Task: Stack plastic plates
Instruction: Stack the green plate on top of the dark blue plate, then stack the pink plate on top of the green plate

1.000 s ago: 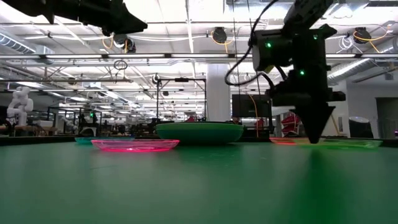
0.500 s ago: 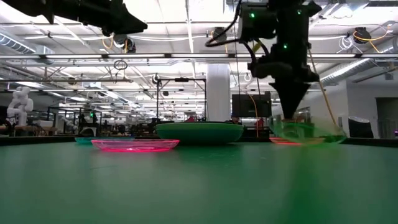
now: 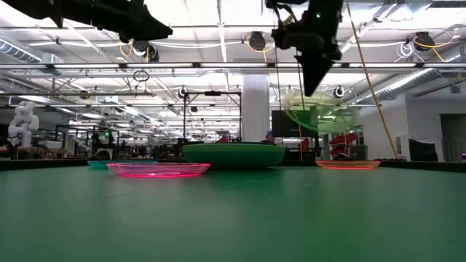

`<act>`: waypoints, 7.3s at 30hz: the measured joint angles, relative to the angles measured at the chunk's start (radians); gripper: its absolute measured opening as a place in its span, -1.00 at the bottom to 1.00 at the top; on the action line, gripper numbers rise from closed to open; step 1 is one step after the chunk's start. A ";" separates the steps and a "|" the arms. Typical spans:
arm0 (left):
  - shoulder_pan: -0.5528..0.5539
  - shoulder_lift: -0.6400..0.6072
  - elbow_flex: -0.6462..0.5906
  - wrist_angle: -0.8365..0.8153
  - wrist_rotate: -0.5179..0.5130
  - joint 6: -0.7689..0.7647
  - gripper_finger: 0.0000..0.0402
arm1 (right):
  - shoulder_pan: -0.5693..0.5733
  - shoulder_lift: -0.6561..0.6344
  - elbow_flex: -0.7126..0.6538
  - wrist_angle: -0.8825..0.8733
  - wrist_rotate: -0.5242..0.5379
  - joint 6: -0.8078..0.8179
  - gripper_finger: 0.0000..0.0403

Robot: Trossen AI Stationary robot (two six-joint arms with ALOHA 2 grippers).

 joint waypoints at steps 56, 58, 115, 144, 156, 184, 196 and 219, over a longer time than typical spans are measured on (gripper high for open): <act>0.000 0.000 0.000 0.001 0.000 0.036 -0.07 | -0.221 0.292 0.025 0.679 -0.103 -0.941 -0.77; 0.000 0.000 0.000 0.001 0.000 0.035 -0.07 | -0.221 0.292 0.025 0.689 -0.104 -0.927 -0.71; -0.527 0.492 0.000 -0.474 -0.190 -0.663 -0.07 | -0.163 -0.409 -0.602 1.205 -0.040 -1.001 -0.62; -0.408 0.506 0.017 -0.547 -0.197 -0.575 -0.07 | -0.216 -0.401 -0.600 1.215 -0.030 -0.990 -0.62; -0.411 0.426 0.033 -0.652 -0.252 -0.554 -0.07 | -0.248 -0.324 -0.600 1.250 -0.061 -0.974 -0.62; -0.451 0.425 -0.094 -0.555 -0.285 -0.483 -0.07 | -0.140 -0.227 -0.600 1.448 -0.480 -0.003 -0.62; -0.540 0.426 -0.094 -0.551 -0.285 -0.448 -0.07 | -0.019 0.011 -0.503 1.424 -0.368 0.156 -0.62; -0.620 0.426 -0.094 -0.551 -0.284 -0.486 -0.07 | 0.017 0.207 -0.359 1.213 -0.258 0.292 -0.21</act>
